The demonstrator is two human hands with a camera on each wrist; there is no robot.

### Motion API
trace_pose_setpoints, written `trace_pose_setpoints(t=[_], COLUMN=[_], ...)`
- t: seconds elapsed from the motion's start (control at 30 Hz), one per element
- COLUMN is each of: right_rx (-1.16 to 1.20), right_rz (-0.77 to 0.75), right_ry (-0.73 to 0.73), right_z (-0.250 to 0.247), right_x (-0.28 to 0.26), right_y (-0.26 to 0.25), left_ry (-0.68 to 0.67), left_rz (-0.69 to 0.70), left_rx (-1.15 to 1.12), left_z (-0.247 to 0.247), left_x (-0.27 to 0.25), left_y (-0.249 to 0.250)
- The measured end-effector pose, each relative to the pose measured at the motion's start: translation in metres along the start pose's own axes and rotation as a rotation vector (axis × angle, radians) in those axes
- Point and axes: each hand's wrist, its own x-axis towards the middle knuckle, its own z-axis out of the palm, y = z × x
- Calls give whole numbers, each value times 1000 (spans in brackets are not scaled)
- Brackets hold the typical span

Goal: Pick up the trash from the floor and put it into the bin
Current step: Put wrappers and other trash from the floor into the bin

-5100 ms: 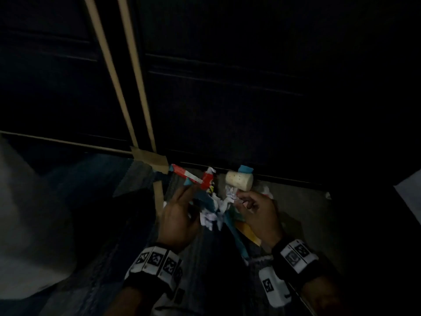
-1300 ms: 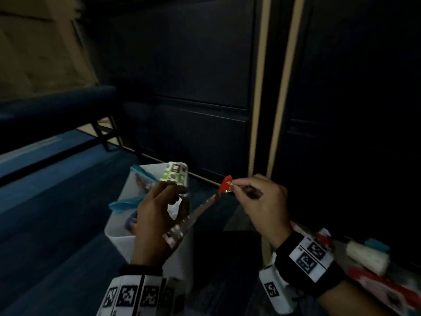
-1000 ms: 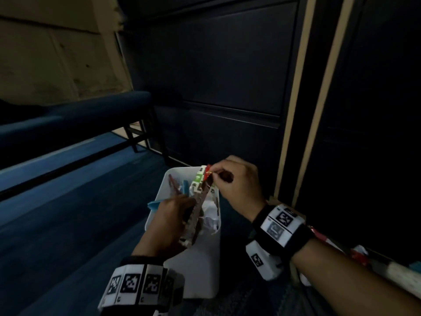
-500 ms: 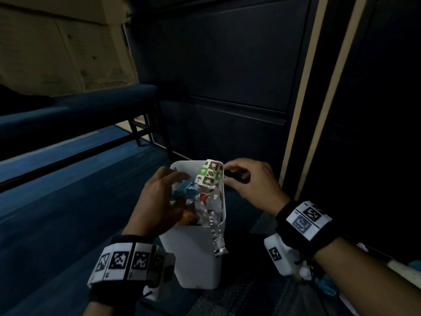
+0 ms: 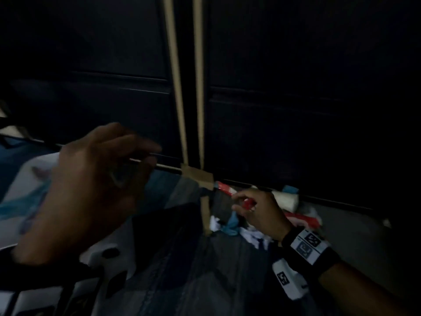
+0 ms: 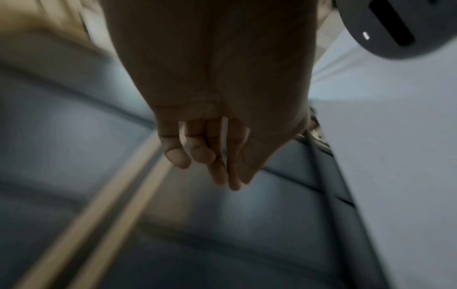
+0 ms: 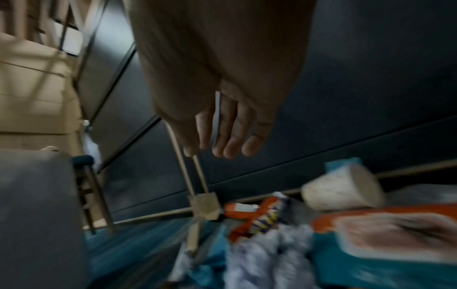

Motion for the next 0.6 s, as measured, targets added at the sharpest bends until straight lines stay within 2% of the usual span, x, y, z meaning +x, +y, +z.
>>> trace_pose_setpoints(t=[0.07,0.17,0.4,0.53,0.6], right_rx=[-15,-61,-255,-311,-363], right_rz=[103,305,558,651,613], right_ry=[24,-3,-57,-89,-126], right_z=[-21,-50,-107,-125,-130], right_x=[-25,-61,-138,-171,-186], right_y=[29,66,133,152,168], left_ry=[-63,-202,-619,-928,-1017], left_rz=[108,180,196,207,203], left_rx=[-84,-233,-443,-442,-377], left_z=[33,92,252,329,357], left_x=[7,7,-27,-56,-68], left_y=[31,63,104,124,134])
